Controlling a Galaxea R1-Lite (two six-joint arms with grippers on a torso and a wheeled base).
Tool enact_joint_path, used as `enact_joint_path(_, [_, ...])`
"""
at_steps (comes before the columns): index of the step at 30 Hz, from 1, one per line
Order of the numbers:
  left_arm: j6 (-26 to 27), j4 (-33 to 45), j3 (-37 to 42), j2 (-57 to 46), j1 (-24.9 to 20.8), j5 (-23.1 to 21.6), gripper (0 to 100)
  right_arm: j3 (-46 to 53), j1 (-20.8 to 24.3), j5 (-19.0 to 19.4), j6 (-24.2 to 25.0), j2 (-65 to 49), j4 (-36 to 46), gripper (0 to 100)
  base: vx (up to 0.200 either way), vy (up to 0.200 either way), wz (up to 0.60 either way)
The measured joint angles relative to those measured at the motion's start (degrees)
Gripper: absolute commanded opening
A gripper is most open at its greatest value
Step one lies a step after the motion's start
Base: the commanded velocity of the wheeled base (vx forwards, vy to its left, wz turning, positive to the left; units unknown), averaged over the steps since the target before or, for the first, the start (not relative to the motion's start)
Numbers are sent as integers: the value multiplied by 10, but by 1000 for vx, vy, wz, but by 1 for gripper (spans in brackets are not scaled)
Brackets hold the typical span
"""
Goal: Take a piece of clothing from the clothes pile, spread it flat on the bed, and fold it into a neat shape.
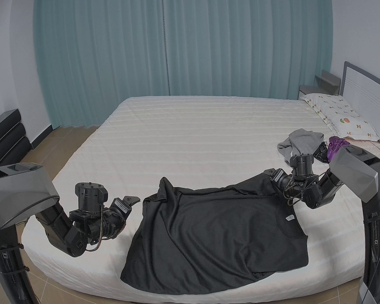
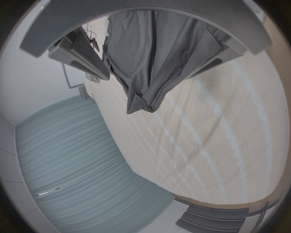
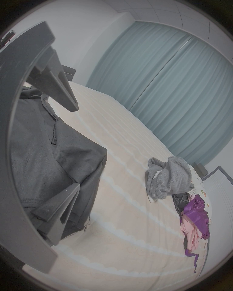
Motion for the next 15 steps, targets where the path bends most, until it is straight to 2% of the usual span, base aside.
enact_joint_path(6, [-1, 0, 10, 4, 0, -4, 100, -23, 1, 20, 0, 4, 21, 100, 0, 0, 0])
enact_joint_path(15, [-4, 0, 23, 8, 0, -18, 100, -76, 1, 23, 1, 20, 77, 100, 0, 0, 0])
